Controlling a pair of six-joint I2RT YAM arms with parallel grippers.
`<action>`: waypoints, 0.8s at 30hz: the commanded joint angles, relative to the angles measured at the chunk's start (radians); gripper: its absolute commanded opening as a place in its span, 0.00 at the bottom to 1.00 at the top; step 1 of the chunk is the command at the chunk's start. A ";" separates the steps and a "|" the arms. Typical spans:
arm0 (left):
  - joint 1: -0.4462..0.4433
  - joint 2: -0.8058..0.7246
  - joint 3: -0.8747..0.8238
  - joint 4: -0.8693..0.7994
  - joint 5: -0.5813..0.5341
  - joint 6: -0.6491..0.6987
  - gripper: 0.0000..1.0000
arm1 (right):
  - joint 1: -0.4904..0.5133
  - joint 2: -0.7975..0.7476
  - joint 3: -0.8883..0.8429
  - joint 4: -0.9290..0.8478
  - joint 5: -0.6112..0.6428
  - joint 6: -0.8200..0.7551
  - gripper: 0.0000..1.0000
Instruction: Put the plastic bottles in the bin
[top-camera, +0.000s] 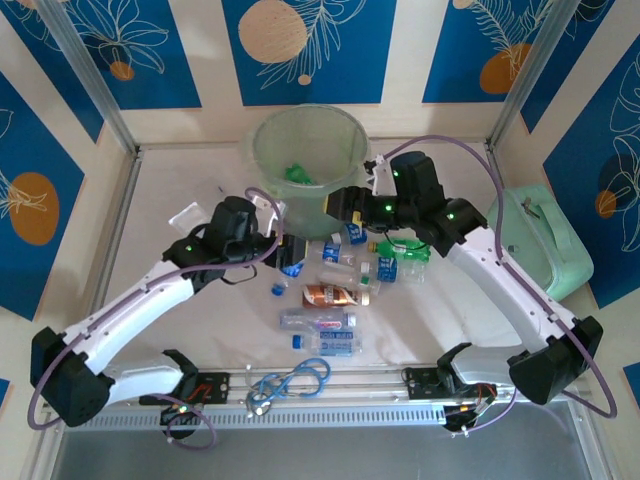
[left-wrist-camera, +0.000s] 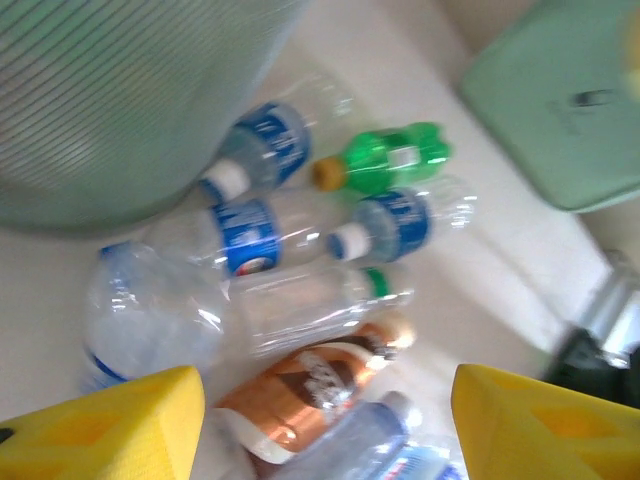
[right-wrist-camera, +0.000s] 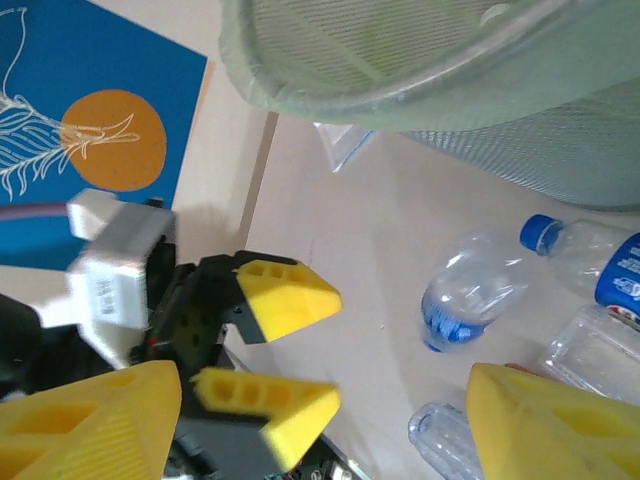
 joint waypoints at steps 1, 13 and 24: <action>-0.008 -0.029 0.028 0.010 0.150 0.055 0.66 | 0.015 0.014 0.041 -0.007 -0.039 -0.028 0.77; 0.026 -0.014 -0.047 -0.214 -0.424 0.004 0.94 | 0.027 -0.022 -0.017 -0.023 0.007 -0.018 0.77; 0.112 0.095 -0.216 -0.155 -0.422 -0.056 0.84 | 0.055 -0.038 -0.051 -0.004 0.015 0.005 0.77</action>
